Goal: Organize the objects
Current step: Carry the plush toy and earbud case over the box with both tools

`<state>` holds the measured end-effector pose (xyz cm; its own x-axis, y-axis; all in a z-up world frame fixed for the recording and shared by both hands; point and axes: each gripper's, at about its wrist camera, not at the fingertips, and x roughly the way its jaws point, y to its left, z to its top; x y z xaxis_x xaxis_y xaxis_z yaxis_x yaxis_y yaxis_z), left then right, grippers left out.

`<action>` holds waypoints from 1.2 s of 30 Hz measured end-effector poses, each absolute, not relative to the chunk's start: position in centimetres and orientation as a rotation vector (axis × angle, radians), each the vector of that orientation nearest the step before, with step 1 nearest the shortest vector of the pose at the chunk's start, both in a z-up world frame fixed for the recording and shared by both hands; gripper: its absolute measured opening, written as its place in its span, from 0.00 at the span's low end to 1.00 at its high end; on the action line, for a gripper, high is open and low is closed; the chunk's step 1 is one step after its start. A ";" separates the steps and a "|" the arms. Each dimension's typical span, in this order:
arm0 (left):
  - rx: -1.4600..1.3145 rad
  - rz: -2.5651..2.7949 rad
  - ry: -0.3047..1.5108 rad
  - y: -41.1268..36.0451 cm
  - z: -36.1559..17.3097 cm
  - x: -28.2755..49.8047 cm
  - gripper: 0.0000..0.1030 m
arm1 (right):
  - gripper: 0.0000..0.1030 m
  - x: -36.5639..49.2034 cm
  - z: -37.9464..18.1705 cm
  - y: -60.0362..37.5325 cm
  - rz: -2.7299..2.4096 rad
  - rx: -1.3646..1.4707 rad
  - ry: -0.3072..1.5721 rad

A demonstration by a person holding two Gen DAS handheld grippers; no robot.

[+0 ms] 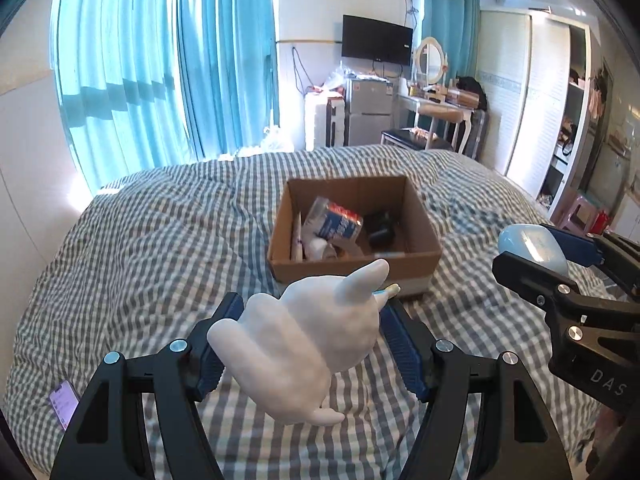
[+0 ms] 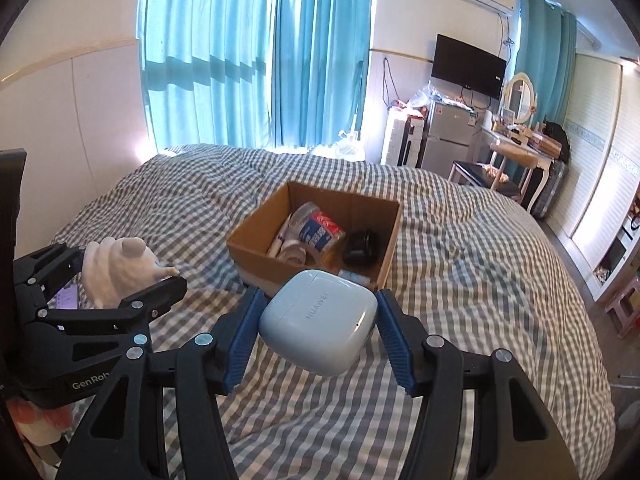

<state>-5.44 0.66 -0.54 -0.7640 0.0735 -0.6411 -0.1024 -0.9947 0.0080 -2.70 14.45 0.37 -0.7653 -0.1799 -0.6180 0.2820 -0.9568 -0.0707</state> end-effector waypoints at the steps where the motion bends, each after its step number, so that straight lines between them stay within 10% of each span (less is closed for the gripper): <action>1: -1.031 2.868 0.068 0.7 -0.3 -5.7 0.70 | 0.56 -3.1 0.7 14.4 -2.733 0.926 0.239; 18: -1.046 2.871 0.088 1.2 0.4 -19.7 0.70 | 0.56 -17.2 3.6 14.1 -2.749 0.920 0.206; 36: -1.216 2.718 0.173 3.5 -10.2 -29.2 0.70 | 0.56 -27.3 -7.7 14.9 -2.616 1.194 0.166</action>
